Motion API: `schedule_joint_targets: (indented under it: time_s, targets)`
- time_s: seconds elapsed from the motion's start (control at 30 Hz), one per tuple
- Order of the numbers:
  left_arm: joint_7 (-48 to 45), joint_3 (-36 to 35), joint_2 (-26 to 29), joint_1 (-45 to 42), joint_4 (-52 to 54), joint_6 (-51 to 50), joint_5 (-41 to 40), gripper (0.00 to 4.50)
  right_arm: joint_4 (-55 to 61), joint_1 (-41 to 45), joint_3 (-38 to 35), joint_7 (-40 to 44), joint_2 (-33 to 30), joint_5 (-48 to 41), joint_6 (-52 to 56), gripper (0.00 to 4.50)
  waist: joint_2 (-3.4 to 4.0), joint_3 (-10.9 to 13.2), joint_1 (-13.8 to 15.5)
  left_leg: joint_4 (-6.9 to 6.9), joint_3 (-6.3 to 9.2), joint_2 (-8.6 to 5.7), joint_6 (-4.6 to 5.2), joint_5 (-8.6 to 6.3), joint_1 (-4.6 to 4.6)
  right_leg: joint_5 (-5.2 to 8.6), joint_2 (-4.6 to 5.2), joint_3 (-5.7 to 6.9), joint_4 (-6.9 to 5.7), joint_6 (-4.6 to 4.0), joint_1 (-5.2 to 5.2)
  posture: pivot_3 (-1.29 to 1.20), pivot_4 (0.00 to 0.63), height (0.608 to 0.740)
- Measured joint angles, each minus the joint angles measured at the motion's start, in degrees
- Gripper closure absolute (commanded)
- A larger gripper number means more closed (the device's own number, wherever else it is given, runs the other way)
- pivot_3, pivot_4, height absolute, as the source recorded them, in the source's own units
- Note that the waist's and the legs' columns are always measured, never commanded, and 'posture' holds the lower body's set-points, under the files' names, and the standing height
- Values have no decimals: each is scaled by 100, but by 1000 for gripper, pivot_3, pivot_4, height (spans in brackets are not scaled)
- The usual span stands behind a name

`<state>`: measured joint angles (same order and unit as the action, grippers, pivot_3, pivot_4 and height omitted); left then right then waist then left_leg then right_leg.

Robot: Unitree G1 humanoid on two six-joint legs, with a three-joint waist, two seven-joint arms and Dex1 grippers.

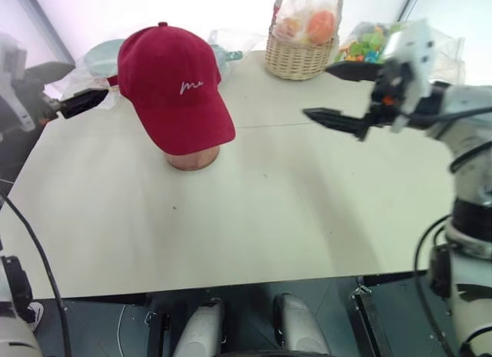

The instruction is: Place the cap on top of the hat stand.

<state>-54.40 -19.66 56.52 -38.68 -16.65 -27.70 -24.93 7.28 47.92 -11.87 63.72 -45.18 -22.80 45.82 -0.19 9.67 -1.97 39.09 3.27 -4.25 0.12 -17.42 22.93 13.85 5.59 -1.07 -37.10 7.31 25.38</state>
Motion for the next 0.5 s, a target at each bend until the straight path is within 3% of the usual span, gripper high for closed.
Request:
schedule_joint_targets:
  time_s: [0.27, 0.5]
  targets:
    - [1111, -888, -870, 1612, 1735, -819, -586, 0, -2171, 456, -242, 436, -691, -268, -468, 24, 0, 1, -24, -2, -6, 3, -2, -1, 0, 0, 14, -10, 13, 0, 5, 0, 150, 740]
    - [2248, -1199, -1506, 1996, 2336, -1044, -682, 0, -3128, 466, -12, 524, -662, -93, -1243, 24, -1, 2, 80, 5, -11, 0, -4, 0, 0, 0, 21, -9, 14, 0, 5, 0, 150, 740]
